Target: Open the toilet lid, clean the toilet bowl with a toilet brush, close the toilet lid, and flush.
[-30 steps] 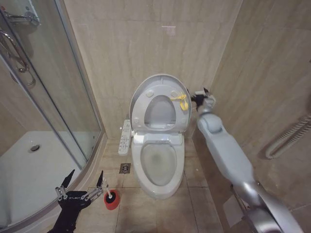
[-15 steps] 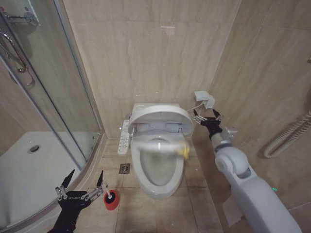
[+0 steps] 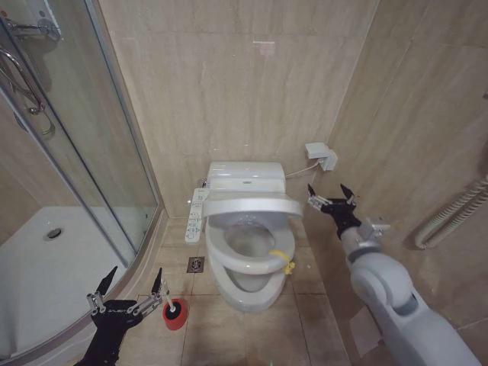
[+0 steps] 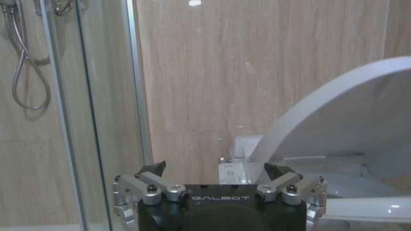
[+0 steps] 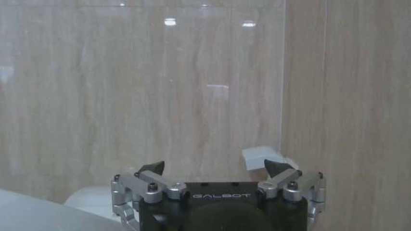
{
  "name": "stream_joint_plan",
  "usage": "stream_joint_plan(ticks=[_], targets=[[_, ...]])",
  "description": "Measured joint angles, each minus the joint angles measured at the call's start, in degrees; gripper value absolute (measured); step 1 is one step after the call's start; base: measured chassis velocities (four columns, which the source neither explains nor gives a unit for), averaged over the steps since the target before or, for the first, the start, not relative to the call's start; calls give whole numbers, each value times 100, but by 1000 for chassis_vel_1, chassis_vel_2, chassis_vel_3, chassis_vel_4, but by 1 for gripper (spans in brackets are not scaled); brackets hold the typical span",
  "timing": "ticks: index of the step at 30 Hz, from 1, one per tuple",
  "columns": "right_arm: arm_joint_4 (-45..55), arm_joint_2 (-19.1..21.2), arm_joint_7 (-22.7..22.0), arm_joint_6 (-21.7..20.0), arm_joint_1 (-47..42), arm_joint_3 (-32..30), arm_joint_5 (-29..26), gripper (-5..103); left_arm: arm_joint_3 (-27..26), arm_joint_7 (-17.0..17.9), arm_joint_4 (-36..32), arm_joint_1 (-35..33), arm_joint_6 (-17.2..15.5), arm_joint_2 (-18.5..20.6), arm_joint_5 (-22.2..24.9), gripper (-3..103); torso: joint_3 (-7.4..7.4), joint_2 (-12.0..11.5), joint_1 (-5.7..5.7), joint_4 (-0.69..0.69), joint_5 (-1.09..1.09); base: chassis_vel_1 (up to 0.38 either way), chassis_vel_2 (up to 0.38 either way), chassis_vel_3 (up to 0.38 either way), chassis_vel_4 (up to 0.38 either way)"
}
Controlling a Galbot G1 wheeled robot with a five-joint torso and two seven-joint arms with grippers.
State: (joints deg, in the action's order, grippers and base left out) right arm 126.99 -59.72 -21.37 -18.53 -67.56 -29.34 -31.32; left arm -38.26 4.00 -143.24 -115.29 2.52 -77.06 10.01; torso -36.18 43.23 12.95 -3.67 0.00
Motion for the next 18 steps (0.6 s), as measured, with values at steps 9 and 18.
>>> stream_joint_plan(ticks=[9, 18], targets=[[618, -358, 564, 205, -1198, -492, 520, 100, 0, 0, 0, 0, 0, 0, 0, 100, 0, 0, 0, 0, 0, 0, 0, 0, 0], [1080, -1061, 1221, 512, -2182, -598, 1539, 100, 0, 0, 0, 0, 0, 0, 0, 100, 0, 0, 0, 0, 1, 0, 0, 0, 0]])
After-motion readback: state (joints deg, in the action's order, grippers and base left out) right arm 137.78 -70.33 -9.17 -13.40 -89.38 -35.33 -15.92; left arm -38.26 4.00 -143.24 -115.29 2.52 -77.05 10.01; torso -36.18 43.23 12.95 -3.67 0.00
